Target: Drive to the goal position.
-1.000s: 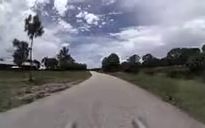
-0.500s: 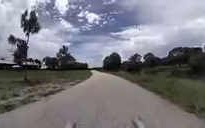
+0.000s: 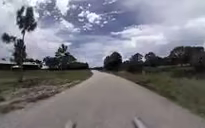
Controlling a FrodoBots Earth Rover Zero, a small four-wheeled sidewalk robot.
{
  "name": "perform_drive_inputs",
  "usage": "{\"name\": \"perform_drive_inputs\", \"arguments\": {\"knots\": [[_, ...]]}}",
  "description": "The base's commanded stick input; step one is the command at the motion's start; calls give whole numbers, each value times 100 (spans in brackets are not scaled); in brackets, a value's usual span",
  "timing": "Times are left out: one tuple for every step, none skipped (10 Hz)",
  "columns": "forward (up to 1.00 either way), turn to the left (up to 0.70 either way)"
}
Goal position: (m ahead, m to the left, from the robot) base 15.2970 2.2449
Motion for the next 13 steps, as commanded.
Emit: {"name": "perform_drive_inputs", "arguments": {"knots": [[85,0],[85,0],[85,0],[85,0],[85,0],[85,0],[85,0],[85,0],[85,0],[85,0],[85,0],[85,0],[85,0]]}}
